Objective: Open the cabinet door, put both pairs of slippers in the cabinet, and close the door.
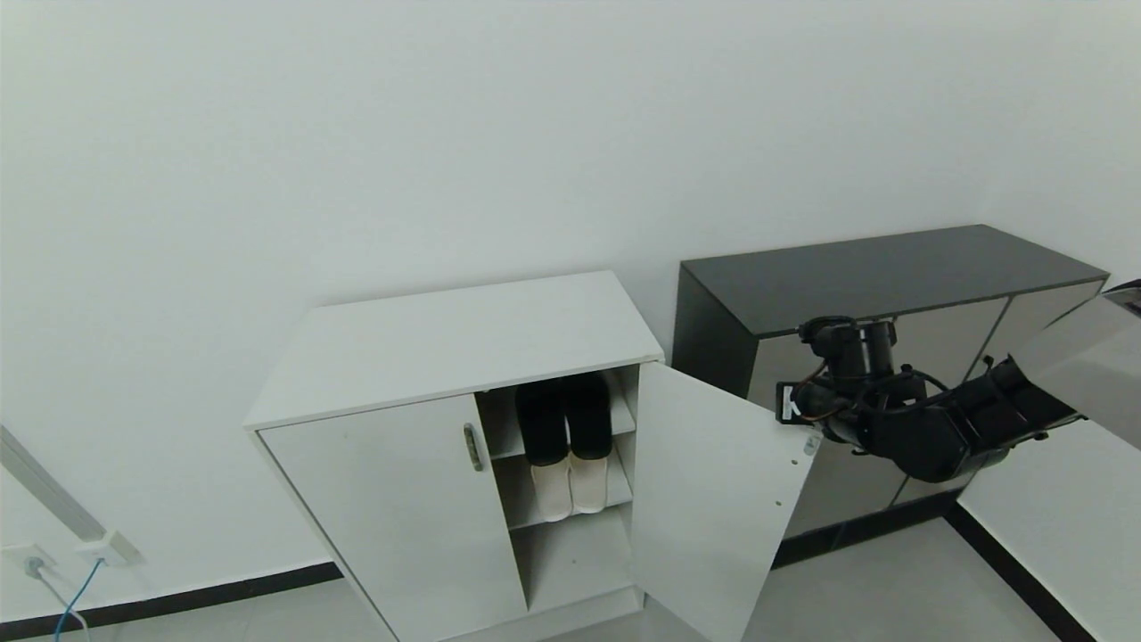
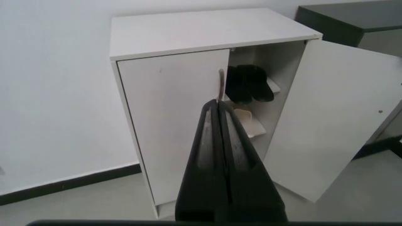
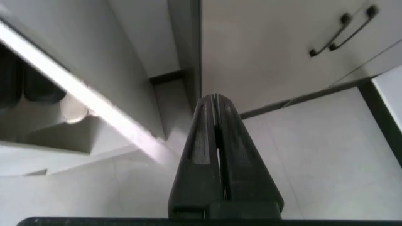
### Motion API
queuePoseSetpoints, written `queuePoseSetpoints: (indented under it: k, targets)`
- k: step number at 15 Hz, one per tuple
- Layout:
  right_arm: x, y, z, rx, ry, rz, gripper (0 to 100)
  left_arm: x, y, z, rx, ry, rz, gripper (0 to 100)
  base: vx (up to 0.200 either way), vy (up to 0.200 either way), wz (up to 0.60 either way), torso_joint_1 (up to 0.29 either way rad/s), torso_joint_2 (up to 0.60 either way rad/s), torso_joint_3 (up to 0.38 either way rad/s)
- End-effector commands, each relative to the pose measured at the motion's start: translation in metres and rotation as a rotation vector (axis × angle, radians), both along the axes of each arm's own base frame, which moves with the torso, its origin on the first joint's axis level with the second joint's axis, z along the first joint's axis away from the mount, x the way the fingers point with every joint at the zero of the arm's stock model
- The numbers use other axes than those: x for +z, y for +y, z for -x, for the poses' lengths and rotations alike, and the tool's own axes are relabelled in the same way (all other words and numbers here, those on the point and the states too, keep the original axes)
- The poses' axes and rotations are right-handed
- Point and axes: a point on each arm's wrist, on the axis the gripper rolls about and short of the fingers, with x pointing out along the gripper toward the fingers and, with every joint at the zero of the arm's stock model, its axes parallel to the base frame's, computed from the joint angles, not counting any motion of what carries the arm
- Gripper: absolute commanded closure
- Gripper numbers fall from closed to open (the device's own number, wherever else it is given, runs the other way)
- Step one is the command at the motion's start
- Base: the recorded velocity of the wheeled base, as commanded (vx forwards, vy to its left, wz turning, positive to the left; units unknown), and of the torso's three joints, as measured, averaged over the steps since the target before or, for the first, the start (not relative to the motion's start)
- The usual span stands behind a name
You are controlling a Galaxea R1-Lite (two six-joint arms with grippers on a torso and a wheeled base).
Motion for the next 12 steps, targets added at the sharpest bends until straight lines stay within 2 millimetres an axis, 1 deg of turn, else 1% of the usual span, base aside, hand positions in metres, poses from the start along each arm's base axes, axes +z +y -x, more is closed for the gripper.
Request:
queuePoseSetpoints:
  k: [1, 5, 8, 10, 12]
  targets:
    - [-0.007, 0.0, -0.001, 0.0, 0.018, 0.007, 100, 0.0, 0.0, 0.0, 0.001, 0.0, 0.0, 100, 0.0, 0.0, 0.0, 0.0, 0.0, 0.0]
    - [-0.015, 0.001, 0.001, 0.006, 0.042, 0.02, 100, 0.0, 0.0, 0.0, 0.001, 0.0, 0.0, 100, 0.0, 0.0, 0.0, 0.0, 0.0, 0.0]
    - [-0.018, 0.009, 0.006, 0.028, 0.057, 0.027, 100, 0.0, 0.0, 0.0, 0.001, 0.0, 0.0, 100, 0.0, 0.0, 0.0, 0.0, 0.0, 0.0]
    - [-0.016, 0.018, 0.017, 0.064, 0.062, 0.041, 100, 0.0, 0.0, 0.0, 0.002, 0.0, 0.0, 100, 0.0, 0.0, 0.0, 0.0, 0.0, 0.0]
    - [-0.01, 0.034, 0.034, 0.117, 0.062, 0.044, 100, 0.0, 0.0, 0.0, 0.002, 0.0, 0.0, 100, 0.0, 0.0, 0.0, 0.0, 0.0, 0.0]
